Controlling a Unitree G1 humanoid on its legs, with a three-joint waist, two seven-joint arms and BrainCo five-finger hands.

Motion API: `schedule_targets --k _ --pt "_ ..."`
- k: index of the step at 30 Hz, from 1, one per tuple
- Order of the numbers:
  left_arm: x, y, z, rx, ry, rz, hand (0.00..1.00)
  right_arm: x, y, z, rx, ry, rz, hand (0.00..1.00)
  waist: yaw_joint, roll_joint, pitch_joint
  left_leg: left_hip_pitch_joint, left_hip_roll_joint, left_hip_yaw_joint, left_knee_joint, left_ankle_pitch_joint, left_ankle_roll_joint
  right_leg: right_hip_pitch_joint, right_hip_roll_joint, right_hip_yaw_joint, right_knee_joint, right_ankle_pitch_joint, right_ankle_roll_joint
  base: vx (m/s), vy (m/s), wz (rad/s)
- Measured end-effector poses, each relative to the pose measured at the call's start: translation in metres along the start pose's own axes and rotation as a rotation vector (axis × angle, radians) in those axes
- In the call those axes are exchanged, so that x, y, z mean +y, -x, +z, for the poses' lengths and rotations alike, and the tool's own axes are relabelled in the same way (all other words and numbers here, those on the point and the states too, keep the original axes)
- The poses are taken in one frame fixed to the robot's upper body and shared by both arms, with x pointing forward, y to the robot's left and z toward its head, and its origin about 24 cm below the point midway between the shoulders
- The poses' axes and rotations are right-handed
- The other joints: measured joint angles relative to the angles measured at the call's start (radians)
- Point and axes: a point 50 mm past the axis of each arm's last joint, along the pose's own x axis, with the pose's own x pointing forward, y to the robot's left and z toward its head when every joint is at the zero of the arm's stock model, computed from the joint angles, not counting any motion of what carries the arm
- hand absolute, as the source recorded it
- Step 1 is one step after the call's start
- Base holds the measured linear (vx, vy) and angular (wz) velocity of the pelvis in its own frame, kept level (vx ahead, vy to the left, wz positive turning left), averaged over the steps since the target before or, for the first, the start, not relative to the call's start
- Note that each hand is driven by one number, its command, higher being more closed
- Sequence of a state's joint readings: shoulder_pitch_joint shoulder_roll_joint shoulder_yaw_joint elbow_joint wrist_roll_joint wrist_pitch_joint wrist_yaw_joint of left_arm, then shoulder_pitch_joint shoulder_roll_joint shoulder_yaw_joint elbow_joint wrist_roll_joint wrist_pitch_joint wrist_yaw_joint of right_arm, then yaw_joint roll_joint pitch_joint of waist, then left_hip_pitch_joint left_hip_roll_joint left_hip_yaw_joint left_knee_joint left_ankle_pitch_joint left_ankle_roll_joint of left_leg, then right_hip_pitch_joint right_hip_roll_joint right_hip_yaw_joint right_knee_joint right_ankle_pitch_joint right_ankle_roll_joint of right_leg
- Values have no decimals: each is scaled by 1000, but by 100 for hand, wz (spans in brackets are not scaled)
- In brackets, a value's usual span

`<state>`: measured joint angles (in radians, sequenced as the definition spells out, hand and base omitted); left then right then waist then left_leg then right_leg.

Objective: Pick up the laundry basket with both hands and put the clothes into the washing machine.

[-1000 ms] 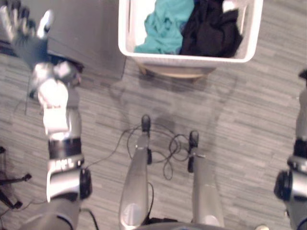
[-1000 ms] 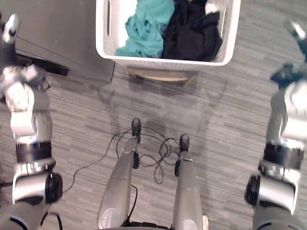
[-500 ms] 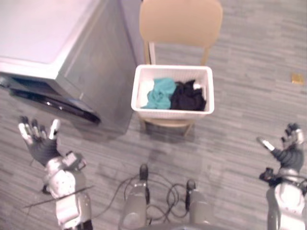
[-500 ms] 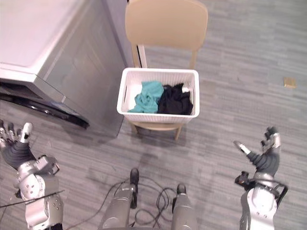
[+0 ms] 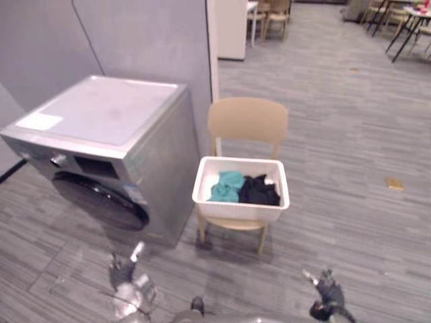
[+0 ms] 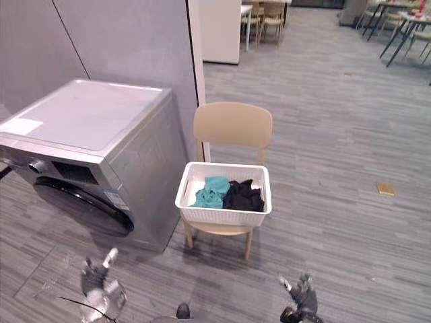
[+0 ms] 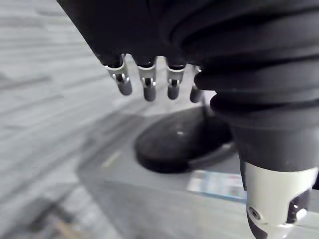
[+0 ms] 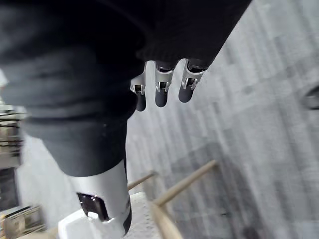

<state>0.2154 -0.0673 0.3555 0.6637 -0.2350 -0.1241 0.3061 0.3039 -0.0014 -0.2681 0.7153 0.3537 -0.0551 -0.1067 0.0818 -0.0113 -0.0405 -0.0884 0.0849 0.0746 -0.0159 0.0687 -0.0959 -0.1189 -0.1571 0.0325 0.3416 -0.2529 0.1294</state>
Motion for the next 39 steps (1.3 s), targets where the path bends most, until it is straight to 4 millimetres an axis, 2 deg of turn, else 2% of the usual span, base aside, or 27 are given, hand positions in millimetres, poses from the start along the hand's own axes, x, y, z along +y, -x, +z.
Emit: schedule_targets --k 1,2,3,5,6,10,14,15,17,18,19,20,22,24,25,26,27,30,31,32,33,34,35,36,37,38,39 --pt "3 1 -21 96 -19 10 0 -3 -4 -13 78 0 -21 0 -9 14 -7 17 -1 -8 -13 4 -5 19 0 -4 -14 4 2 50 6 12" --pt "8 7 -46 213 -45 13 0 -7 -3 -31 177 -15 -54 0 -14 14 -7 40 -5 -20 -28 4 -5 44 0 -8 -34 7 2 60 4 8" --pt "9 9 -53 252 -54 7 0 -9 -5 -32 187 -35 -64 0 -15 21 -4 53 -6 -23 -33 6 -5 56 1 -8 -38 11 2 69 1 8" --pt "16 5 -56 282 -75 -2 0 -18 -6 -33 211 -4 -84 0 -17 18 20 107 -13 -55 -37 19 -5 133 3 -29 -59 20 0 56 -29 27" --pt "18 5 -58 299 -88 -17 0 -23 -6 -35 229 32 -96 0 -16 27 23 126 -17 -69 -38 19 -5 164 -1 -38 -65 15 -1 38 -36 38" --pt "26 6 -66 356 -96 -22 0 -22 -9 -33 248 59 -93 0 -17 32 24 125 -15 -105 -46 22 -17 176 9 -69 -60 0 -14 -6 -46 28" --pt "34 7 -71 388 -115 -4 0 -30 -7 -38 276 25 -116 0 -29 44 36 60 -19 -214 -22 48 -23 177 17 -172 -31 -29 -39 -36 -68 74" --pt "34 7 -71 387 -112 -11 0 -30 -8 -36 267 13 -117 0 -46 51 41 20 -27 -260 -5 54 -26 159 17 -216 -8 -46 -42 -70 -99 121" --pt "33 8 -73 396 -84 -10 0 -30 -12 -27 243 9 -117 0 -41 61 76 -1 -28 -289 -19 68 -12 151 15 -275 30 -65 -55 -90 -84 101" --pt "34 11 -76 410 -70 0 0 -26 -16 -21 225 -11 -114 0 -43 72 98 -2 -23 -266 -49 34 29 151 9 -307 32 -61 -60 -118 -80 83" --pt "37 11 -77 414 -56 14 0 -22 -17 -19 218 -27 -108 0 -45 55 100 -4 -23 -242 -48 10 54 151 -15 -326 23 -50 -63 -53 -23 88" --pt "38 7 -72 397 -42 25 0 -13 -19 -17 202 -53 -94 0 -46 29 114 -70 -36 -178 95 -1 64 140 -56 -372 29 -42 -66 12 -5 75" --pt "41 5 -69 388 -42 34 0 -7 -22 -9 179 -97 -88 0 -47 7 130 -124 -27 -97 307 -18 85 143 -89 -422 29 -36 -63 21 -56 88" --pt "42 6 -71 397 -45 37 0 -5 -25 -2 157 -142 -91 0 -68 14 133 -106 30 -8 354 -72 48 171 -89 -479 7 -29 -51 34 20 96" --pt "41 7 -72 401 -50 32 0 -4 -27 4 137 -175 -95 0 -70 23 136 -72 54 26 301 -92 12 183 -85 -510 -13 -18 -35 43 156 78" --pt "38 7 -72 404 -55 22 0 -5 -29 9 124 -196 -103 0 -64 30 138 -40 45 16 217 -103 -7 185 -87 -524 -31 -1 -22 37 183 54" --pt "38 5 -70 398 -59 22 0 -3 -29 9 126 -213 -103 0 -63 19 141 -33 28 16 188 -92 -19 186 -100 -524 -40 12 -18 65 229 26" --pt "35 0 -63 371 -135 -22 0 18 -35 21 109 -220 -52 0 -52 1 140 -25 -42 35 152 -76 4 184 -150 -476 -100 87 16 80 252 2" --pt "34 -2 -59 359 -172 -40 0 27 -36 26 101 -194 -24 0 -37 -3 137 -33 -65 37 150 -87 21 174 -171 -464 -102 103 26 33 301 2" --pt "29 -5 -54 338 -209 -67 0 34 -37 28 97 -161 4 0 -37 -2 131 -49 -92 36 150 -96 52 157 -197 -456 -93 124 21 33 352 22" --pt "20 -8 -49 312 -229 -100 0 40 -38 32 86 -143 23 0 -38 6 127 -61 -118 29 143 -104 80 132 -218 -448 -59 144 8 40 357 33" --pt "17 -9 -45 298 -240 -111 0 42 -38 35 79 -141 30 0 -37 12 127 -63 -129 25 137 -103 88 114 -232 -440 -30 156 -9 69 284 42" --pt "10 -10 -44 284 -258 -138 0 46 -39 40 59 -124 42 0 -37 33 118 -69 -142 10 134 -105 97 68 -248 -417 48 192 -73 109 271 27" --pt "8 -9 -43 278 -270 -149 0 50 -39 41 53 -114 55 0 -37 42 118 -64 -142 4 135 -106 106 34 -243 -366 113 204 -132 123 247 26" --pt "8 -10 -43 277 -279 -151 0 52 -38 41 52 -119 62 0 -38 42 120 -55 -142 1 134 -108 109 19 -231 -317 153 190 -136 146 188 22" --pt "11 -11 -42 274 -299 -151 0 55 -37 39 54 -129 72 0 -38 40 121 -34 -144 -17 128 -107 118 -6 -175 -207 217 140 -102 187 122 39" --pt "14 -12 -39 265 -319 -147 0 57 -36 37 59 -125 81 0 -40 33 124 -1 -148 -41 108 -101 128 -14 -92 -108 253 67 -51 155 81 38"
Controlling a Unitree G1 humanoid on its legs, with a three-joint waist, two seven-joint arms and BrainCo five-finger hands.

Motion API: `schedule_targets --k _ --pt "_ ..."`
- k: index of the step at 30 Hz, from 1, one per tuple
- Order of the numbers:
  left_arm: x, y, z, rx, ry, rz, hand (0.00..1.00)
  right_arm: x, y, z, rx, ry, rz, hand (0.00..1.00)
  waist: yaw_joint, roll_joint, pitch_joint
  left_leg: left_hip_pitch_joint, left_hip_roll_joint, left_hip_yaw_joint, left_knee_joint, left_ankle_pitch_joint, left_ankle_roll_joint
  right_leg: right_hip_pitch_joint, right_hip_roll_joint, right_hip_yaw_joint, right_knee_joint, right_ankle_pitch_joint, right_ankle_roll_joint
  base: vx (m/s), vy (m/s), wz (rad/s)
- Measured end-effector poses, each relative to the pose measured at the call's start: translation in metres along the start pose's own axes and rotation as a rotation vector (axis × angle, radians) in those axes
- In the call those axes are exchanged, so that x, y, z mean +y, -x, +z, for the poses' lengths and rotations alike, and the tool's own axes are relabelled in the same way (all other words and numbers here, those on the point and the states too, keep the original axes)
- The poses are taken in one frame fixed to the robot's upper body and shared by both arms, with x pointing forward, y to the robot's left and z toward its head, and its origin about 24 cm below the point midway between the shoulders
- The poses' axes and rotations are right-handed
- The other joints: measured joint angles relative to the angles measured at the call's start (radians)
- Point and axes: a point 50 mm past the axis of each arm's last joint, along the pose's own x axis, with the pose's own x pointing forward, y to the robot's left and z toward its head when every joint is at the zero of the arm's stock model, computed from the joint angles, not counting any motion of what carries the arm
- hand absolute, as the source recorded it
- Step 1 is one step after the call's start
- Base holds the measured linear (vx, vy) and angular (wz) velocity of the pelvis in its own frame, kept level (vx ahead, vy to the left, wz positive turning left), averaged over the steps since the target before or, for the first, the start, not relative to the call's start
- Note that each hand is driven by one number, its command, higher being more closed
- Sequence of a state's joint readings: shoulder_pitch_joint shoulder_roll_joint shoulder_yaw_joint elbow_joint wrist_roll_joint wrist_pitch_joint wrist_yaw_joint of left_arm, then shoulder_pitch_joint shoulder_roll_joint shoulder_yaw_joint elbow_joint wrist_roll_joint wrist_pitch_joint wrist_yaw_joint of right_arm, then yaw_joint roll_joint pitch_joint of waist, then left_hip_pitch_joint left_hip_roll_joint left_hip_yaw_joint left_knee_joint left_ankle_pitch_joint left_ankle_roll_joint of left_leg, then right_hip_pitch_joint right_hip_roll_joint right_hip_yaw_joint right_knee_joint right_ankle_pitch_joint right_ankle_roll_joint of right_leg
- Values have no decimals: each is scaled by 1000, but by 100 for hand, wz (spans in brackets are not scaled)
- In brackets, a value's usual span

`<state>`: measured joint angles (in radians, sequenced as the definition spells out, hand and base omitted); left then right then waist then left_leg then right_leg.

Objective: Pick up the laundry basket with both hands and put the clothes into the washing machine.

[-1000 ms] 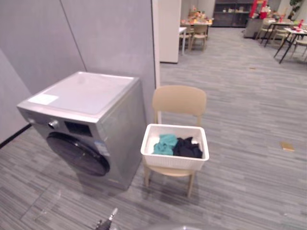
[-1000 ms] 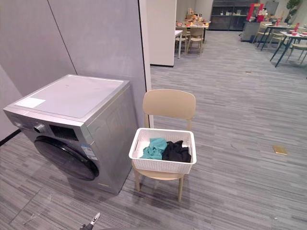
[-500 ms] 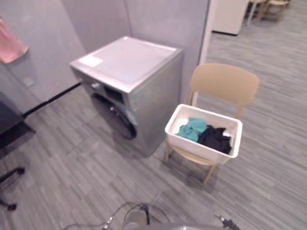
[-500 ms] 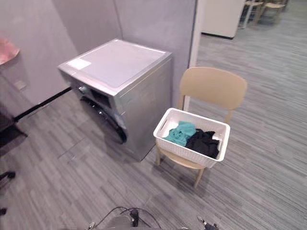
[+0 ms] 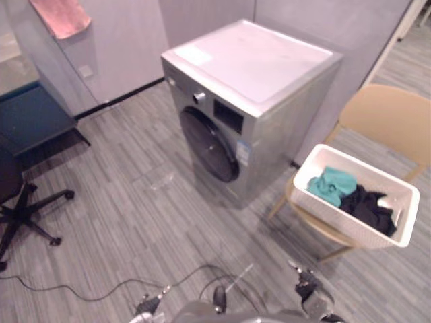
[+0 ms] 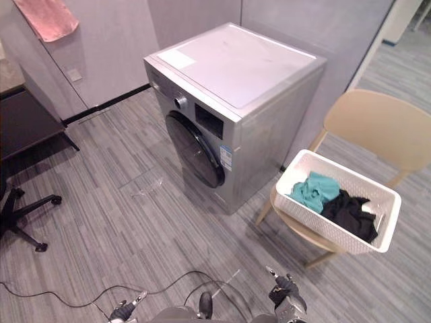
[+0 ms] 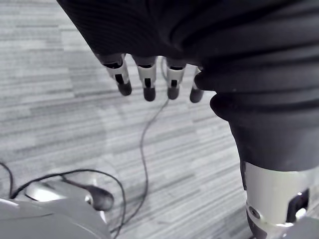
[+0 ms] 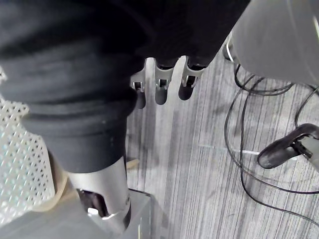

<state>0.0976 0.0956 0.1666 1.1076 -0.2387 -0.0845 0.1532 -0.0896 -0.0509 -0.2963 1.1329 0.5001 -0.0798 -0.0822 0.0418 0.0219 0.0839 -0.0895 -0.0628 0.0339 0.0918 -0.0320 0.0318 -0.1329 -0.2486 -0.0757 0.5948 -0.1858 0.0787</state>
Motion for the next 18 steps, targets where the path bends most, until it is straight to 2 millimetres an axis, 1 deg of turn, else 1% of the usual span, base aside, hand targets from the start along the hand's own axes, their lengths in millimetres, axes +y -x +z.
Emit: schedule_targets --k 1,2,3,4,5,6,7,8,9,10,11,12,13,14,15,16,17,18 --pt "1 0 0 -2 -5 1 0 0 0 -1 1 -3 0 0 0 -1 0 6 -2 -6 -4 1 1 -2 13 12 2 -13 6 157 32 36" --pt "2 0 2 -6 -19 3 0 0 1 -3 8 -9 0 0 -1 -21 -4 28 -9 -17 -22 7 10 -15 78 50 -5 -57 16 111 -15 29" --pt "3 -1 2 -7 -25 2 0 -3 1 -6 17 -12 -7 0 -6 -21 2 38 -11 -28 -26 7 12 -21 125 70 -31 -79 16 137 -28 42" --pt "1 -1 4 -11 -22 -1 0 -5 1 -7 23 -19 -14 0 -11 -29 1 50 -9 -48 -31 4 18 -33 180 99 -63 -92 15 155 -87 50" --pt "-2 -1 5 -12 -6 -10 0 -9 2 -12 36 -21 -20 0 -21 -29 8 75 -5 -74 -51 4 25 -55 257 134 -110 -92 11 132 -94 52" --pt "-1 -1 4 -10 0 -8 0 -12 3 -16 46 -21 -23 0 -30 -30 7 83 -5 -88 -60 5 26 -63 292 160 -152 -89 10 165 -122 85" --pt "-3 -1 3 -5 -14 -13 0 -25 7 -25 65 -34 -52 0 -54 -38 2 82 -18 -123 -51 1 22 -58 319 187 -224 -11 -94 150 -115 115" --pt "-13 0 4 -5 -21 -40 0 -43 11 -31 74 -93 -113 0 -68 -48 -1 101 -30 -166 -39 -22 13 -47 311 169 -211 -9 -116 189 -110 106" --pt "-17 0 4 -3 -10 -48 0 -53 13 -35 80 -134 -149 0 -61 -44 -1 118 -27 -168 -42 -29 5 -34 311 161 -215 -16 -107 248 -112 44" --pt "-24 1 3 -1 25 -55 0 -61 17 -44 98 -189 -192 0 -44 -29 -2 122 -14 -147 -27 -54 -9 -25 310 144 -222 -14 -101 220 -75 -21" --pt "-25 1 2 2 32 -57 0 -62 18 -45 104 -191 -193 0 -37 -22 -4 110 -5 -122 8 -78 -18 -20 309 127 -222 -12 -98 189 -70 -32" --pt "-26 1 3 1 33 -59 0 -61 18 -47 111 -193 -192 0 -41 -18 -5 96 -2 -109 40 -96 -26 -19 311 124 -222 -12 -98 128 -59 -2" --pt "-29 1 6 -9 34 -72 0 -60 20 -52 125 -198 -190 0 -60 -12 -4 61 11 -73 124 -134 -55 1 312 96 -231 -12 -99 147 -76 41" --pt "-37 1 15 -38 39 -101 0 -57 22 -57 131 -205 -185 0 -61 -1 1 22 26 -23 230 -165 -89 25 312 67 -237 -12 -99 135 -76 57" --pt "-43 1 21 -61 47 -119 0 -58 21 -54 121 -198 -184 0 -60 0 7 -4 34 -1 293 -176 -105 34 312 57 -234 -12 -99 102 -67 58" --pt "-57 4 30 -95 63 -155 0 -56 19 -47 95 -184 -169 0 -57 3 9 -70 52 34 424 -185 -121 42 310 36 -228 -12 -100 52 -45 39" --pt "-65 5 37 -119 73 -176 0 -50 17 -41 70 -166 -145 0 -56 5 8 -123 70 65 521 -185 -122 41 305 19 -220 -19 -111 47 -27 36" --pt "-70 6 42 -136 74 -194 0 -36 14 -32 40 -130 -93 0 -56 -2 13 -165 109 110 601 -189 -115 39 291 8 -203 -28 -125 31 -3 20"
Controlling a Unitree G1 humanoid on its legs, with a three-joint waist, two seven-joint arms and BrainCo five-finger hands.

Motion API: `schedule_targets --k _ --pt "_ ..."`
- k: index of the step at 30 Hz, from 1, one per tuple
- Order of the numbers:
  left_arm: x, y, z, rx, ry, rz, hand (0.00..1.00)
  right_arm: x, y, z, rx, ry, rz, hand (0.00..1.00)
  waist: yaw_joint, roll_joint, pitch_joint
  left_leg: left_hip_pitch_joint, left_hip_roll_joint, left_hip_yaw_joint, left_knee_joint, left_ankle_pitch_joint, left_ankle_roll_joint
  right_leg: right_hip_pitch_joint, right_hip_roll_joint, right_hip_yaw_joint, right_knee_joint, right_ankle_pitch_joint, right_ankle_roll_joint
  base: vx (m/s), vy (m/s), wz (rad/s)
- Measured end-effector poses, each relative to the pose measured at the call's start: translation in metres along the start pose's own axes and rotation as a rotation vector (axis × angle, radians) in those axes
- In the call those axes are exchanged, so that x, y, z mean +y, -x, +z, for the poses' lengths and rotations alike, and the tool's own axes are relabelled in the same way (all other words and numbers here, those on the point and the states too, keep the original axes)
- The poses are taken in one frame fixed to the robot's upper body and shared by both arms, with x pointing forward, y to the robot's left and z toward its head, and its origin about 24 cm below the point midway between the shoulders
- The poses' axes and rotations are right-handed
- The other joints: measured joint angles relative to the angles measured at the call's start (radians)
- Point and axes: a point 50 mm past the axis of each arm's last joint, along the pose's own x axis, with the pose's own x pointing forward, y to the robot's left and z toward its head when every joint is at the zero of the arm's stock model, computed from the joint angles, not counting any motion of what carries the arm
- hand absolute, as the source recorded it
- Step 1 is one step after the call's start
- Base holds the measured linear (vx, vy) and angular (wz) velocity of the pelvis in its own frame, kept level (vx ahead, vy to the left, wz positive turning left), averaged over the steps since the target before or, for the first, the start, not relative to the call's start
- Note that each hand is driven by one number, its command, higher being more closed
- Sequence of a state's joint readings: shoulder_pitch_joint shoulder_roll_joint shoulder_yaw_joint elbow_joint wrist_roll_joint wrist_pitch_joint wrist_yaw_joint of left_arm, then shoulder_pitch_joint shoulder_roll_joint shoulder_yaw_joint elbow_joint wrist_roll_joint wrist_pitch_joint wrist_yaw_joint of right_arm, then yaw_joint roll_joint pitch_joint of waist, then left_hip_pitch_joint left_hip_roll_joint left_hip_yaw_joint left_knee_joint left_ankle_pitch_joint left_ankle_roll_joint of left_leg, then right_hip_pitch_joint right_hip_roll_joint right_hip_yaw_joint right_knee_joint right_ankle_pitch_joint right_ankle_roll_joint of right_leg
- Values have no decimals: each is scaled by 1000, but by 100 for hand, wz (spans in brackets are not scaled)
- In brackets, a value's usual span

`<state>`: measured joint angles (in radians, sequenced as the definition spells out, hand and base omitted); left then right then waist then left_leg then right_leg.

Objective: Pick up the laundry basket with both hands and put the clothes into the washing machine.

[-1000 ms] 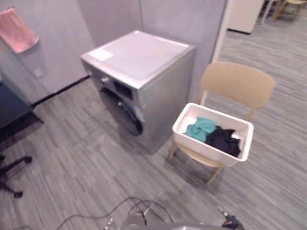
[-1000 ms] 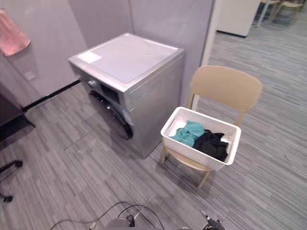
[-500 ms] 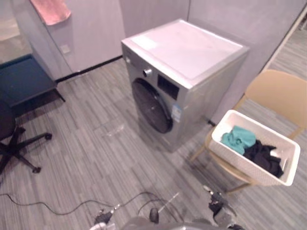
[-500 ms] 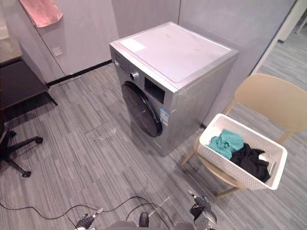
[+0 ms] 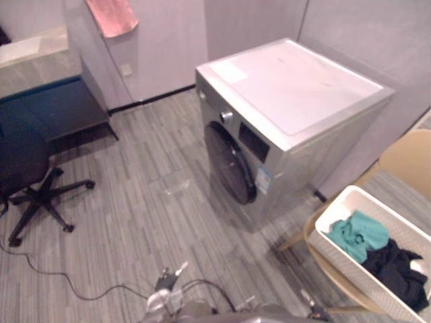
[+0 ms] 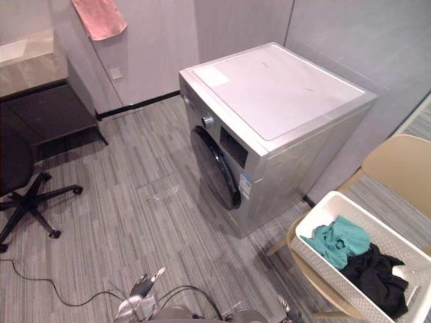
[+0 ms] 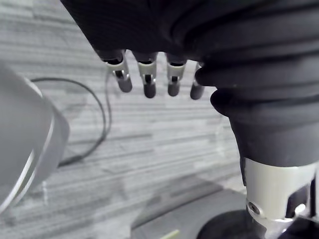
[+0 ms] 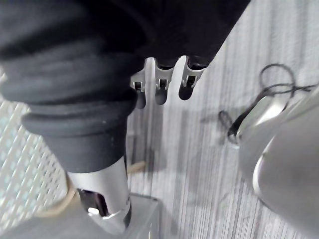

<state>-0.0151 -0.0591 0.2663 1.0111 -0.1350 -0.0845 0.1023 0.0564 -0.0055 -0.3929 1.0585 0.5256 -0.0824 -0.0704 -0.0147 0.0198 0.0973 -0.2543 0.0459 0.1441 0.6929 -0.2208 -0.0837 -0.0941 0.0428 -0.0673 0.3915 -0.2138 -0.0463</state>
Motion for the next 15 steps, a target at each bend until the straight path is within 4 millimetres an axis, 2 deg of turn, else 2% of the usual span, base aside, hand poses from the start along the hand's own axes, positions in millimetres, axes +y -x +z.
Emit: schedule_targets --k 1,2,3,4,5,6,7,9,10,11,12,13,14,15 --pt "-2 -1 2 -5 -1 -7 0 9 -1 3 -12 19 29 0 0 -6 3 -6 24 21 27 -3 5 0 -8 -4 7 -2 -2 40 12 10" --pt "-2 -1 4 -12 -5 -11 0 22 -1 9 -37 50 77 0 1 -25 7 -19 67 59 41 -15 25 3 -36 -7 8 -2 -3 53 30 7" --pt "-1 -1 6 -19 -11 -13 0 35 0 14 -65 69 123 0 1 -44 13 -30 110 84 17 -16 30 6 -74 -7 8 -3 0 65 43 13" --pt "-2 -1 5 -18 -21 -15 0 40 0 16 -81 72 137 0 1 -49 15 -27 129 84 -12 -13 35 7 -93 -8 9 -4 2 95 87 33" --pt "-3 -1 2 -7 -57 -19 0 44 0 21 -108 75 152 0 0 -57 17 -26 159 49 -105 -11 33 -3 -125 -6 22 -13 20 108 153 41" --pt "-4 -1 1 -3 -81 -12 0 46 -1 29 -132 80 158 0 1 -49 14 -28 172 -16 -210 -8 28 -27 -158 6 51 -31 50 125 263 35" --pt "-3 -1 0 1 -91 -9 0 47 -1 33 -142 89 160 0 3 -42 10 -30 179 -52 -263 -5 24 -42 -170 17 65 -41 66 124 373 10" --pt "2 0 -6 25 -116 22 0 54 -3 45 -182 107 175 0 5 -12 2 -22 187 -139 -405 25 -23 -73 -198 58 80 -66 113 121 412 -18" --pt "6 1 -12 47 -137 38 0 56 -3 52 -201 137 180 0 8 18 0 9 202 -152 -477 87 -40 -75 -201 88 76 -73 141 162 556 -52" --pt "8 3 -19 68 -147 43 0 55 -3 57 -218 156 172 0 21 55 -3 44 214 -128 -483 165 -47 -61 -196 120 61 -77 186 162 610 -66" --pt "10 4 -23 80 -157 45 0 52 -4 60 -226 169 167 0 26 68 -9 58 219 -109 -482 138 -95 -52 -194 133 48 -78 211 135 626 -48" --pt "19 1 -16 65 -197 57 0 57 -3 54 -213 184 179 0 25 18 -9 67 166 -80 -483 126 -95 -40 -247 177 16 -59 250 92 523 -33" --pt "29 0 -10 46 -234 72 0 66 0 48 -209 204 206 0 34 -21 -18 69 133 -48 -506 136 -79 -34 -278 216 -58 8 266 89 460 -24" --pt "35 0 -9 46 -260 82 0 72 1 48 -217 203 222 0 37 -30 -25 67 124 -39 -521 135 -77 -30 -286 231 -105 49 274 68 390 -42"
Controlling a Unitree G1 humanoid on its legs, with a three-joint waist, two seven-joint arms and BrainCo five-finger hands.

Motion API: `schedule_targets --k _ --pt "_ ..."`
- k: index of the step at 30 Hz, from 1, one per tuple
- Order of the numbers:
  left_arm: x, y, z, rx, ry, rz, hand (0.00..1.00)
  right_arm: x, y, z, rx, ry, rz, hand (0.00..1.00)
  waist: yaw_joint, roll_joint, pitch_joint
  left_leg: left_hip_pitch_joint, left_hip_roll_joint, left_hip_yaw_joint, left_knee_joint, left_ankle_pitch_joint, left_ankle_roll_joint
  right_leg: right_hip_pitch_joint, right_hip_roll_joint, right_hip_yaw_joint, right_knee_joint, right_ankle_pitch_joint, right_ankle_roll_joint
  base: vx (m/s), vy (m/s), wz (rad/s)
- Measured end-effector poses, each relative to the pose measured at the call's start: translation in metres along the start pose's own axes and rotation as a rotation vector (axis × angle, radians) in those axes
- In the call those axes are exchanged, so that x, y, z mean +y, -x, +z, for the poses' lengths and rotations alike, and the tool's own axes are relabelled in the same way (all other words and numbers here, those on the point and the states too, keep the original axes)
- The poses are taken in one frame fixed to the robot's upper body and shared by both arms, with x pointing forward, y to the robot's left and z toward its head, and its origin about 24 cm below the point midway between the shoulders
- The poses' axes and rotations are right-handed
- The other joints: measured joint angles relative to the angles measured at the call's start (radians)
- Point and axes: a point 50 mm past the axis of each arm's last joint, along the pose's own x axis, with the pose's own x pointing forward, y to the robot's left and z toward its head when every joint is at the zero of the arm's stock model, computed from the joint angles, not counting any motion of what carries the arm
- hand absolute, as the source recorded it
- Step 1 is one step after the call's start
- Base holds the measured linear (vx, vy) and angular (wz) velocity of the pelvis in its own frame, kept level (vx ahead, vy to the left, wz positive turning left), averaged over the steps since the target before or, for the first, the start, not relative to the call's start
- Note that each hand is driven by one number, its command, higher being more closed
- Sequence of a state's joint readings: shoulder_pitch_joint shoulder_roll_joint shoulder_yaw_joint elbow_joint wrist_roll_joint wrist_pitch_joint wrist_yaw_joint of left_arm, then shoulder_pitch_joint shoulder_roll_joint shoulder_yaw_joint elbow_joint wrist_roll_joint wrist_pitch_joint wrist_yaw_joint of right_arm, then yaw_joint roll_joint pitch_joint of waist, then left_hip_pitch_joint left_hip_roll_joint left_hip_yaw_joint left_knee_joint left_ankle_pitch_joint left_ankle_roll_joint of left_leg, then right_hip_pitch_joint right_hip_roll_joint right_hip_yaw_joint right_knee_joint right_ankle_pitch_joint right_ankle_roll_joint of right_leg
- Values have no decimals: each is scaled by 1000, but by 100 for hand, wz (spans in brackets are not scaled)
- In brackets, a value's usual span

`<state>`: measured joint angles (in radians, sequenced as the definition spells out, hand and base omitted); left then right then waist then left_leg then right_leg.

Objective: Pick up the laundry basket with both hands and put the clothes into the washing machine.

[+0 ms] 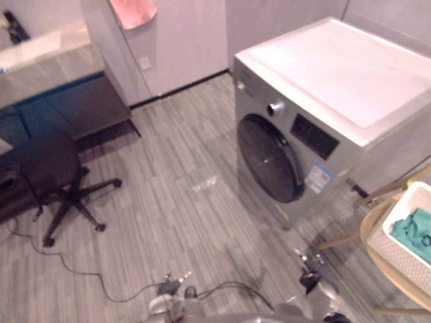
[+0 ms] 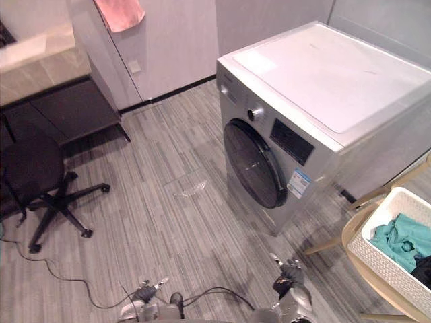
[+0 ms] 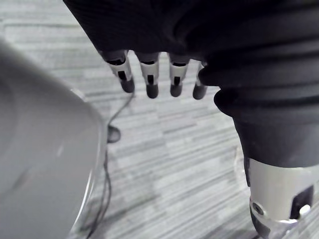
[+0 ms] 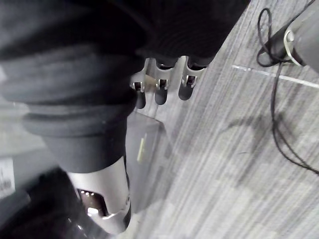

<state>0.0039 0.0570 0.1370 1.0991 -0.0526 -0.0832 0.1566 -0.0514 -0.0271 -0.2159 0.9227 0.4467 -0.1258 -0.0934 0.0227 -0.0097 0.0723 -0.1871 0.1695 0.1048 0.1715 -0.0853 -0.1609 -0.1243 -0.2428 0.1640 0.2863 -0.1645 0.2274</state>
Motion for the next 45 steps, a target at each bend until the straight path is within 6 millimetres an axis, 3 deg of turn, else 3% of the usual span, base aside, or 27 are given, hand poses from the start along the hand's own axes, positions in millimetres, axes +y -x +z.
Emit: schedule_targets --k 2,3,5,8,11,15,17,18,19,21,22,25,27,30,35,42,43,44,45 --pt "18 -2 2 -10 -62 34 0 21 -1 20 -88 -3 61 0 0 -23 -12 -18 -25 26 -33 11 17 -3 -25 35 -123 141 34 21 346 -39" --pt "24 -4 9 -32 -72 47 0 32 -2 42 -175 18 94 0 4 -25 -12 -28 -38 34 -53 28 40 -8 -39 37 -175 219 37 -39 230 -27" --pt "29 -6 21 -70 -75 65 0 44 2 70 -290 72 134 0 20 -26 -10 -34 -51 38 -78 37 52 -29 -46 33 -188 255 37 -84 162 -13" --pt "32 -9 45 -144 -67 91 0 60 9 112 -467 164 175 0 24 -33 -4 -63 -66 28 -138 93 58 -62 -50 18 -193 258 37 -117 47 19" --pt "28 -9 52 -161 -57 98 0 63 11 155 -609 270 150 0 46 -32 5 -64 -57 11 -231 166 49 -80 -37 -20 -230 253 39 -148 -75 6" --pt "15 -8 52 -163 -42 64 0 59 20 202 -760 351 98 0 46 -37 56 -85 -40 -12 -268 213 30 -91 -23 -54 -236 188 39 -153 -123 13" --pt "14 -8 52 -165 -43 63 0 53 24 229 -830 394 27 0 48 -40 79 -122 -19 -25 -275 227 10 -116 -3 -39 -234 100 34 -163 -138 8" --pt "14 -8 50 -161 -43 62 0 54 25 239 -852 407 13 0 49 -35 87 -131 -9 -25 -275 231 6 -127 8 -32 -234 90 23 -159 -129 -23" --pt "13 -7 46 -150 -44 60 0 58 26 262 -890 434 -11 0 49 -27 110 -139 8 -26 -275 239 -5 -144 28 -19 -233 88 16 -152 -118 -24" --pt "9 -7 46 -150 -44 48 0 52 26 288 -908 457 -80 0 50 -15 133 -152 20 -36 -275 244 -6 -150 42 -19 -231 89 15 -126 -86 -6" --pt "9 -7 46 -151 -43 48 0 52 26 291 -908 458 -87 0 50 -15 134 -155 21 -37 -274 245 -6 -154 43 -19 -230 90 14 -77 -56 6" --pt "7 -7 52 -174 -31 45 0 49 32 326 -924 458 -167 0 49 -18 176 -175 25 -48 -274 260 -7 -170 50 -19 -225 107 2 -52 -40 3" --pt "5 -8 62 -200 6 41 0 43 47 359 -972 453 -231 0 49 -12 210 -203 24 -51 -274 269 -6 -199 50 -16 -223 120 5 -52 -31 -1" --pt "1 -7 82 -272 48 29 0 42 65 392 -1024 444 -276 0 46 8 256 -224 24 -60 -274 281 -3 -221 51 -15 -224 135 5 -43 -34 -4" --pt "-8 -2 116 -403 80 5 0 31 91 431 -1059 388 -350 0 43 57 299 -263 23 -80 -274 296 0 -250 53 -26 -222 147 12 -16 -26 6" --pt "-11 4 137 -485 133 -13 0 30 120 460 -1114 305 -323 0 36 101 347 -335 20 -113 -274 301 -5 -301 58 -30 -235 159 32 -36 -6 5" --pt "-14 4 138 -488 138 -21 0 25 128 466 -1135 286 -331 0 39 119 356 -352 21 -120 -274 281 -30 -302 60 -39 -247 164 33 -73 25 32" --pt "-16 6 142 -504 133 -29 0 19 131 469 -1142 267 -340 0 36 115 360 -371 16 -107 -265 226 -102 -307 44 -42 -264 173 19 -92 83 60" --pt "-19 7 146 -522 141 -40 0 16 141 476 -1171 231 -333 0 22 97 369 -431 -31 -86 -134 289 -16 -320 -2 -46 -287 180 36 -60 87 25"
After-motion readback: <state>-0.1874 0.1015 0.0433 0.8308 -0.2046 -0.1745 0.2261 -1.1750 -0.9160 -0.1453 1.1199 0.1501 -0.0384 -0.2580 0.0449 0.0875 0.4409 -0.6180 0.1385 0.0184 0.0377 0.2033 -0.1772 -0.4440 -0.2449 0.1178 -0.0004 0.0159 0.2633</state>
